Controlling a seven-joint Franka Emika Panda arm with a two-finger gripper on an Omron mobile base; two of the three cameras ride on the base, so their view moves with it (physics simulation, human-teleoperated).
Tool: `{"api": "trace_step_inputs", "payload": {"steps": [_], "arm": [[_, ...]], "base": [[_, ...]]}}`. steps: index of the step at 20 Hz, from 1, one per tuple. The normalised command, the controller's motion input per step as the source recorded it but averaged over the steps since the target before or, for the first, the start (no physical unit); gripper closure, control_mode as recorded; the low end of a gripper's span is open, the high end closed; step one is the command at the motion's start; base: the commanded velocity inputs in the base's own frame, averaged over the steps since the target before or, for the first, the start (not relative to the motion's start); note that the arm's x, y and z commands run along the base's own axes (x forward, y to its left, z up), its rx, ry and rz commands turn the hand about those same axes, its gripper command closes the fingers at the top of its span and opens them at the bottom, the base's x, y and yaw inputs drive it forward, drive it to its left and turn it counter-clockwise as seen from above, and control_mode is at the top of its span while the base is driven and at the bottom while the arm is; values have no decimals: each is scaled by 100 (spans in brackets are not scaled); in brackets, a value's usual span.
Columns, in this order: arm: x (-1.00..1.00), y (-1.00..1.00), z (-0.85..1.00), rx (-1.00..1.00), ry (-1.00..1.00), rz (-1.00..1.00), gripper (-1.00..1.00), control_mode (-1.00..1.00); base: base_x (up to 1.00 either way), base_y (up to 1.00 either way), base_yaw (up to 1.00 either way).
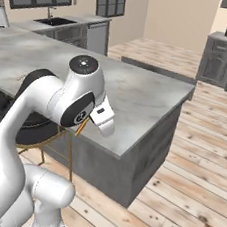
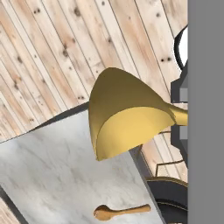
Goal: Pick up the metallic utensils from the counter and place them in the open drawer. Make sure not to pick up any wooden utensils.
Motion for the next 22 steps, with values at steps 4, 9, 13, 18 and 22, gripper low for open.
{"api": "trace_step_inputs", "payload": {"steps": [4, 9, 13, 18, 22], "arm": [[0, 0, 0, 0, 0, 0, 100, 100], [0, 0, 0, 0, 0, 0, 100, 100], [0, 0, 0, 0, 0, 0, 100, 100], [0, 0, 0, 0, 0, 0, 100, 100], [0, 0, 0, 0, 0, 0, 100, 100]], "base": [[-10, -100, 0], [-5, -100, 0], [26, -100, 17], [65, -100, 40], [79, -100, 52]]}}
